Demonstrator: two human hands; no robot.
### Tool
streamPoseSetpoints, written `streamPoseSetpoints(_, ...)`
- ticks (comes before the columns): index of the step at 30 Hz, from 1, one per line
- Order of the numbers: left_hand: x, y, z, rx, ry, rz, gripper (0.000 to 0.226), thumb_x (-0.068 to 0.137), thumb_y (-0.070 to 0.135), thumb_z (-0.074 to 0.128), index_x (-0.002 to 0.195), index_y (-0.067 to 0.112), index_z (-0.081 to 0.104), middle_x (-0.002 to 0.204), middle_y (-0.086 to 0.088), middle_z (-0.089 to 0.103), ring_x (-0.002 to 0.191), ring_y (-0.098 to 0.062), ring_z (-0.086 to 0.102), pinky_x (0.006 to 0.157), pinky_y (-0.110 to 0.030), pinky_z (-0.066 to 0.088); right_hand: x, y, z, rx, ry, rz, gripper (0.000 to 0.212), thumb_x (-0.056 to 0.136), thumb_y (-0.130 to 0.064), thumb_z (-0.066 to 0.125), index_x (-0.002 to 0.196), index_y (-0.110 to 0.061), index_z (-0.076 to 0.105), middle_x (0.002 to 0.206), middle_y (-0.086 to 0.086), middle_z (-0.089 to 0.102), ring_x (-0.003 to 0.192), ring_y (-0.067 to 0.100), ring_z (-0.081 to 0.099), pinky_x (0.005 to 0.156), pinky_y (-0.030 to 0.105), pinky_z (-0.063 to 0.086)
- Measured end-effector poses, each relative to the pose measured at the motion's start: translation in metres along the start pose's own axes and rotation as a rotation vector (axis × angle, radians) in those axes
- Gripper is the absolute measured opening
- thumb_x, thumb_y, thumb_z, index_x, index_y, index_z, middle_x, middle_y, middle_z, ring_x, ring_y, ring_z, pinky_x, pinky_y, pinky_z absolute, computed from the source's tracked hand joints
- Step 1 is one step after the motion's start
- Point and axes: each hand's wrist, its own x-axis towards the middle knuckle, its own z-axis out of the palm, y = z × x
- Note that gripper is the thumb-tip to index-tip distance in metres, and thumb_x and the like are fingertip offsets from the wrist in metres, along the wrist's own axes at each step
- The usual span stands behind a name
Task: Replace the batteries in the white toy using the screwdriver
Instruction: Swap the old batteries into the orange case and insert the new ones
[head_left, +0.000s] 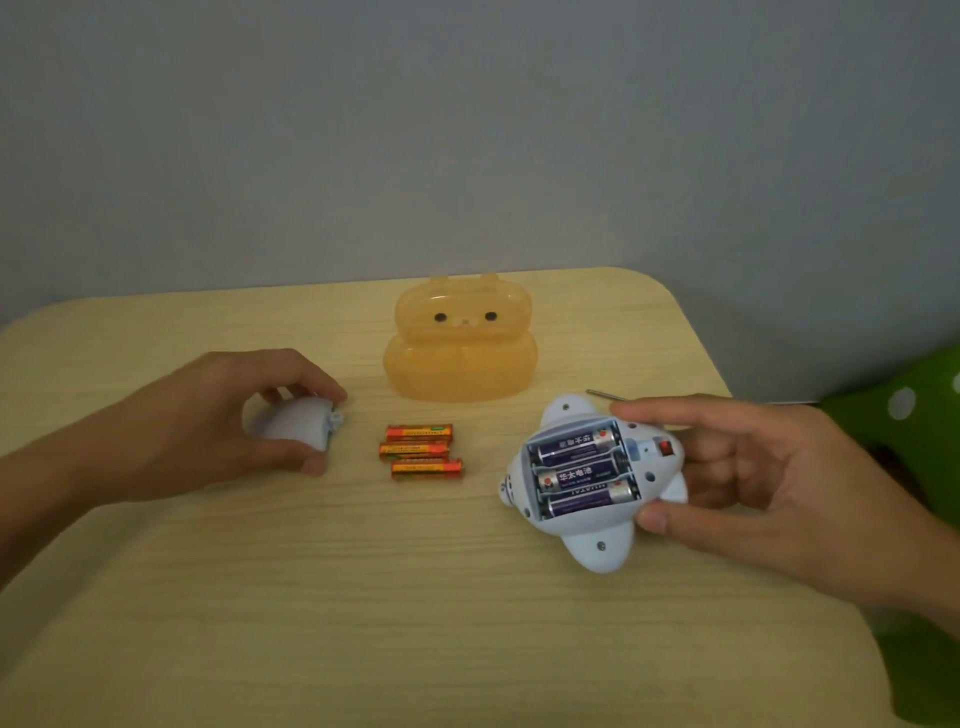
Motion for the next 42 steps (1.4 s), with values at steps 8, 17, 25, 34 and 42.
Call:
streamPoseSetpoints(8,0.009,0.059,-0.013,-0.006,0.087,0.178,0.059,0.072,0.084,0.068,0.124,0.056,0.061,0.126,0.027,0.061,0.119,-0.006,0.063,0.093,-0.038,0.054,-0.001,0.004,0.003,0.025,0.008,0.017,0.061,0.068,-0.017,0.088,0.126,-0.028,0.073,0.104,0.004,0.085,0.095,0.036,0.081,0.086,0.039,0.066)
streamPoseSetpoints(17,0.048,0.156,0.038,0.135,0.074,0.535,0.046,0.088,0.067,0.063,0.122,0.037,0.066,0.121,0.01,0.051,0.102,-0.012,0.058,0.082,-0.032,0.053,-0.004,0.005,0.003,-0.011,0.016,0.061,0.065,0.072,-0.012,0.086,0.133,-0.024,0.066,0.108,0.001,0.084,0.096,0.027,0.082,0.086,0.04,0.066)
streamPoseSetpoints(25,0.057,0.159,0.049,0.071,0.056,0.597,0.038,0.092,0.063,0.058,0.115,0.033,0.06,0.112,0.013,0.048,0.095,-0.007,0.052,0.074,-0.02,0.044,-0.008,0.01,0.001,0.013,0.013,0.048,0.064,0.08,0.008,0.084,0.132,-0.028,0.07,0.112,0.002,0.083,0.097,0.027,0.082,0.085,0.034,0.065)
streamPoseSetpoints(34,0.061,0.151,0.052,-0.045,0.219,0.698,0.012,0.095,0.016,0.072,0.102,0.019,0.062,0.103,0.006,0.068,0.091,-0.017,0.065,0.071,-0.037,0.054,-0.007,0.015,0.0,0.051,0.036,0.049,0.065,0.074,-0.011,0.086,0.135,-0.02,0.066,0.113,0.0,0.083,0.098,0.025,0.082,0.084,0.033,0.064)
streamPoseSetpoints(42,0.094,0.126,0.016,-0.545,0.386,0.359,0.017,0.088,0.021,0.079,0.105,0.024,0.076,0.098,0.009,0.08,0.092,-0.012,0.078,0.089,-0.029,0.062,-0.007,0.019,0.0,0.075,0.059,0.035,0.065,0.071,-0.01,0.086,0.132,-0.024,0.068,0.112,-0.002,0.084,0.097,0.027,0.082,0.082,0.031,0.065)
